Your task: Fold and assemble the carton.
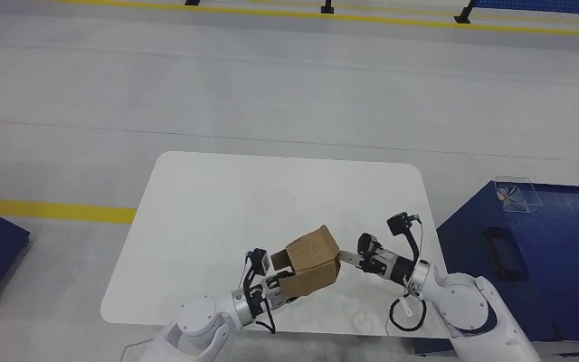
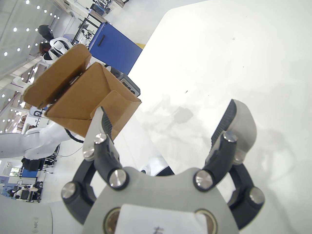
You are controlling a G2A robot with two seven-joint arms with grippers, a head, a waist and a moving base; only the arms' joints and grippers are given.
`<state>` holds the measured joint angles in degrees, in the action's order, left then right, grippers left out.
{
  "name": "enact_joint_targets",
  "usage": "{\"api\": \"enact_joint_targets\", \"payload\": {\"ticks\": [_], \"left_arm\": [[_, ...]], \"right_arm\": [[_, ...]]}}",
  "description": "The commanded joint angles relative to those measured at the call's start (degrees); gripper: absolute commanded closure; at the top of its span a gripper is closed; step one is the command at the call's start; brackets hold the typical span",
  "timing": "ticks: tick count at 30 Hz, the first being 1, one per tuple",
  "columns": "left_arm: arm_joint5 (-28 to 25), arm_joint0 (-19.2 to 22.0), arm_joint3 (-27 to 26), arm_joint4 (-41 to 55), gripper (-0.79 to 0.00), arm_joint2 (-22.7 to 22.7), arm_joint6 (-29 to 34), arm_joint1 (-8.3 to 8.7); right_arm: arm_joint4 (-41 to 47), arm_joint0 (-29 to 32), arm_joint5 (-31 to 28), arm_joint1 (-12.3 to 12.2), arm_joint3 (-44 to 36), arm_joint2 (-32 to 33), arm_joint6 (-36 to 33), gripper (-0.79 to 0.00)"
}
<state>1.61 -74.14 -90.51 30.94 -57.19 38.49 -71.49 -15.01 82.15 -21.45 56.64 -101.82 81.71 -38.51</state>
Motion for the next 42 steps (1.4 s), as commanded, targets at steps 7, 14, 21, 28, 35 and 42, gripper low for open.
{"api": "enact_joint_targets", "payload": {"ticks": [7,14,21,28,35,42], "left_arm": [[0.01,-0.02,0.02,-0.35,0.0,0.16,-0.22,-0.07],[0.01,0.13,0.21,-0.17,0.0,0.17,-0.33,-0.16],[0.19,0.32,0.25,-0.03,0.0,0.21,-0.24,-0.23],[0.06,0.37,0.26,0.29,0.0,0.07,0.03,-0.28],[-0.18,0.24,0.51,0.44,0.0,0.07,0.62,-0.29],[0.21,0.54,0.67,-0.38,0.0,0.74,0.5,-0.42]], "right_arm": [[-1.64,-0.7,1.37,0.03,-1.05,-1.13,-0.85,-0.785],[-3.69,-1.69,2.57,0.2,-0.55,-2.92,-0.83,-0.785],[-3.58,-2.75,2.72,0.4,0.14,-4.43,-0.97,-0.785],[-0.99,-1.48,1.72,0.26,1.13,-1.88,1.55,-0.785],[0.08,-1.61,1.67,0.3,3.21,-3.08,-0.73,-0.785],[0.0,-2.18,1.74,0.58,2.29,-4.9,-0.25,-0.785]]}}
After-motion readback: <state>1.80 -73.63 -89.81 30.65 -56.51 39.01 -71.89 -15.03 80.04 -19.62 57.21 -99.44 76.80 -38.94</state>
